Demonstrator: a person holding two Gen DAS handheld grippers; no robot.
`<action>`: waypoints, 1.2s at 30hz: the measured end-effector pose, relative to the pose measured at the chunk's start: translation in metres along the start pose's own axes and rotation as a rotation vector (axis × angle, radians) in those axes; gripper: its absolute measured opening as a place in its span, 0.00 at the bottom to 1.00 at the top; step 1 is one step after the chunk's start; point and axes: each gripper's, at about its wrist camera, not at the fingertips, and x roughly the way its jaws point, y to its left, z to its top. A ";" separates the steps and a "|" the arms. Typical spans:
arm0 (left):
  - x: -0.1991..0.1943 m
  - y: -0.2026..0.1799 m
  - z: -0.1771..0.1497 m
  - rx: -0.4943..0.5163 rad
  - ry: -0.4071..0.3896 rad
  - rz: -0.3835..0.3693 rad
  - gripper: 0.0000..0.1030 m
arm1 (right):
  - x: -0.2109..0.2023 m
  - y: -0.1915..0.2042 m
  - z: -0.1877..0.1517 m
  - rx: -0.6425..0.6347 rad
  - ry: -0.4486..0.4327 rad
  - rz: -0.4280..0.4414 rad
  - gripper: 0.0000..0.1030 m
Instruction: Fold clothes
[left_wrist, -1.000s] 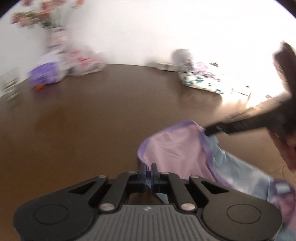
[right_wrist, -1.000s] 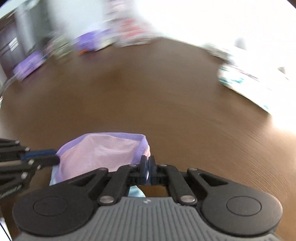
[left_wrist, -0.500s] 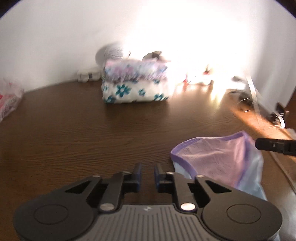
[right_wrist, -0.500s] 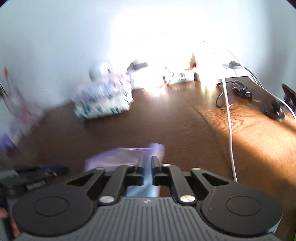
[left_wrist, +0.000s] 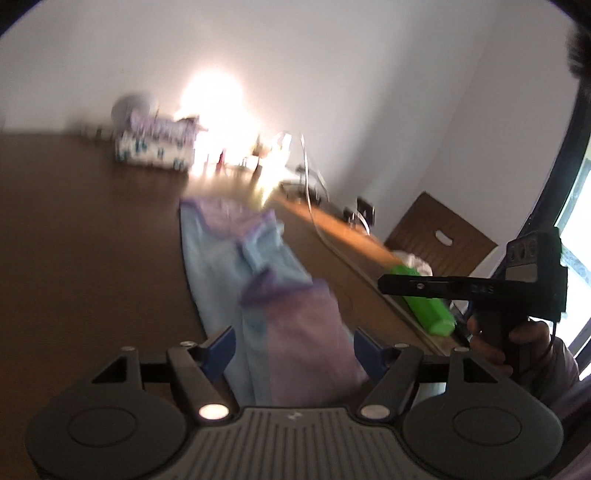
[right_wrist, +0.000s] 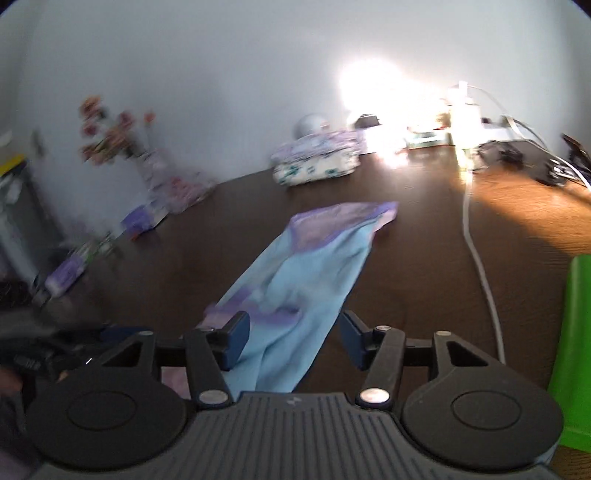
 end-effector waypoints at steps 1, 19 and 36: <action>0.001 0.000 -0.004 0.005 0.008 0.010 0.68 | 0.000 0.002 -0.003 -0.013 0.010 0.016 0.54; 0.017 -0.008 -0.018 0.010 0.109 -0.008 0.24 | 0.006 0.033 -0.052 -0.158 0.240 0.160 0.12; 0.062 0.001 0.030 -0.128 0.168 -0.035 0.32 | 0.019 -0.001 -0.021 0.068 0.156 0.137 0.26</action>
